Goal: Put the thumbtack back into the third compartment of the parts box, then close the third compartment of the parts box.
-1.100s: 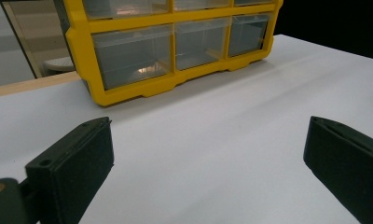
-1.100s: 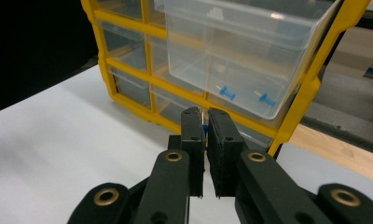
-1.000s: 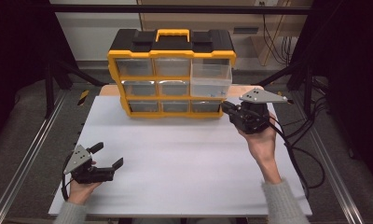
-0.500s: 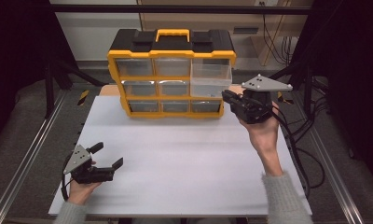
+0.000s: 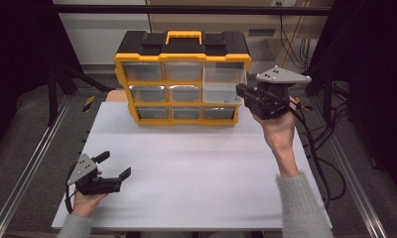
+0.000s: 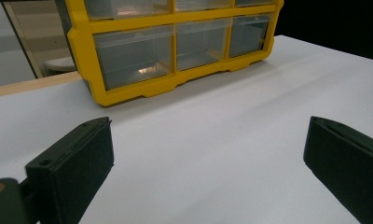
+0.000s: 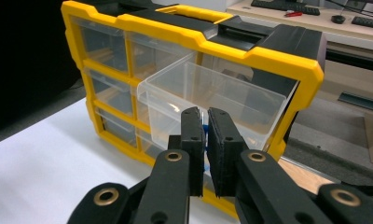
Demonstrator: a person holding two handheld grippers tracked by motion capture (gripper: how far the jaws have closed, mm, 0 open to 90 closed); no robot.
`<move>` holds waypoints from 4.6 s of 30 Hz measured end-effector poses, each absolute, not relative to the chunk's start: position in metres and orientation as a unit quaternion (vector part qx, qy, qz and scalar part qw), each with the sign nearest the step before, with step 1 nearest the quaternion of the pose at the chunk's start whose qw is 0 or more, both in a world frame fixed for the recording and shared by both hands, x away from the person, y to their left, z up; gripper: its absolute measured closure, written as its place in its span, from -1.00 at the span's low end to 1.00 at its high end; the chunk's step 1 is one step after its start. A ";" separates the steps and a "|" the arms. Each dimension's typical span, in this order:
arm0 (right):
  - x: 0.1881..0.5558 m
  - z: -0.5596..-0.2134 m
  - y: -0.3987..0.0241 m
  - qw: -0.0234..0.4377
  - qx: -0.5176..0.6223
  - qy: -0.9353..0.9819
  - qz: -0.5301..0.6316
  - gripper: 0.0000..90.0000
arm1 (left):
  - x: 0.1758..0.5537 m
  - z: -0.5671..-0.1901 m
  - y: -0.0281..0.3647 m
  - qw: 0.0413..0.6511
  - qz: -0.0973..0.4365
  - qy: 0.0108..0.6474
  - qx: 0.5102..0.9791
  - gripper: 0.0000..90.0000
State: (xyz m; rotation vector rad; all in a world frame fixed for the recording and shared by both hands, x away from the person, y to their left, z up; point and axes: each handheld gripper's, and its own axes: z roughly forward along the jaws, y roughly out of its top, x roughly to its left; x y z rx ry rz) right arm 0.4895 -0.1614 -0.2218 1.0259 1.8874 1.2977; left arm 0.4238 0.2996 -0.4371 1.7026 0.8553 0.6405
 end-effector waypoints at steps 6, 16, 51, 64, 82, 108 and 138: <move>0.498 -0.217 -0.159 0.315 0.392 0.712 0.490 0.91 | 0.424 -0.437 0.300 0.536 0.269 0.360 0.715 -0.97; 0.514 -0.217 -0.158 0.319 0.403 0.705 0.489 0.91 | 0.424 -0.438 0.300 0.537 0.268 0.360 0.714 -0.97; 0.556 -0.228 -0.155 0.317 0.434 0.713 0.450 0.90 | 0.425 -0.438 0.302 0.537 0.268 0.363 0.713 -0.97; 0.562 -0.230 -0.156 0.311 0.444 0.718 0.436 0.85 | 0.424 -0.437 0.302 0.538 0.268 0.363 0.712 -0.97; 0.529 -0.221 -0.158 0.326 0.400 0.700 0.493 -0.04 | 0.424 -0.437 0.302 0.540 0.268 0.363 0.710 -0.97; 0.481 -0.257 -0.169 0.319 0.395 0.686 0.521 -0.83 | 0.424 -0.436 0.302 0.541 0.267 0.361 0.711 -0.97; 0.467 -0.292 -0.170 0.299 0.405 0.688 0.523 -0.34 | 0.424 -0.437 0.300 0.539 0.268 0.361 0.713 -0.97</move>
